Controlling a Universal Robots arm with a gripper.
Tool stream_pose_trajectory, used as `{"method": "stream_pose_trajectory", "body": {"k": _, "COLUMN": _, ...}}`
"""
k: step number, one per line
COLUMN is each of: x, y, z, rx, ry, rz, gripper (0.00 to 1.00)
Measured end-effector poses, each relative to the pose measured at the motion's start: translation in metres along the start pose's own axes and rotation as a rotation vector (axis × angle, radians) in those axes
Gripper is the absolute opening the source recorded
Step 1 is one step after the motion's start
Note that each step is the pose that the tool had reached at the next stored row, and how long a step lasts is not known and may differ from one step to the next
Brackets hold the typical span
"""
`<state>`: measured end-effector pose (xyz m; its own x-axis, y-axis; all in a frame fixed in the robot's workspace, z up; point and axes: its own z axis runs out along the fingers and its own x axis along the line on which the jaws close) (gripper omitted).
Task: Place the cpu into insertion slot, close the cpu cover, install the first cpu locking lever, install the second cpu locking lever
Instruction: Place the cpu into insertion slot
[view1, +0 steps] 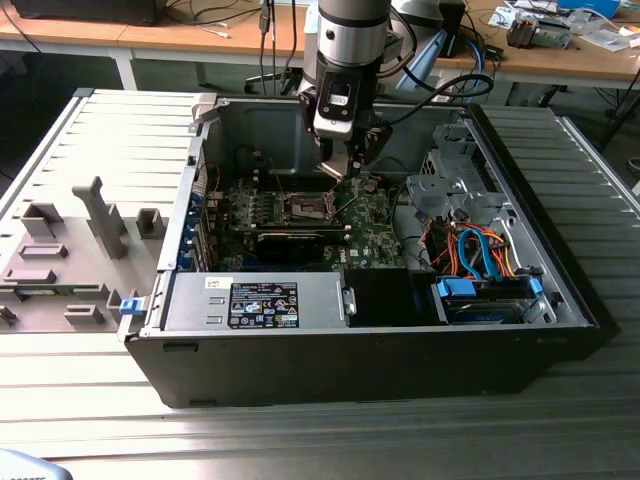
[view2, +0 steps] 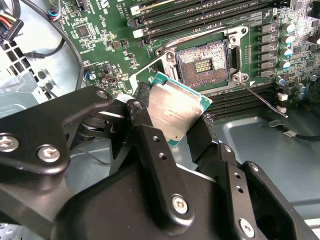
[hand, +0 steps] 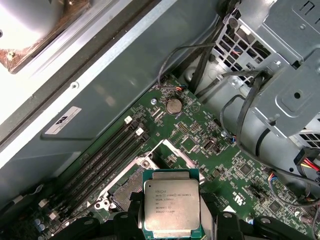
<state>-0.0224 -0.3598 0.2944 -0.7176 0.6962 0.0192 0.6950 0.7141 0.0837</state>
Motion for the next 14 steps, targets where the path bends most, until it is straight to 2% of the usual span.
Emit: {"method": "stream_pose_trajectory", "body": {"k": 14, "x": 0.0000, "y": 0.0000, "z": 0.0000, "rx": -0.0003, "ry": -0.0010, "rz": 0.011, "gripper": 0.54}}
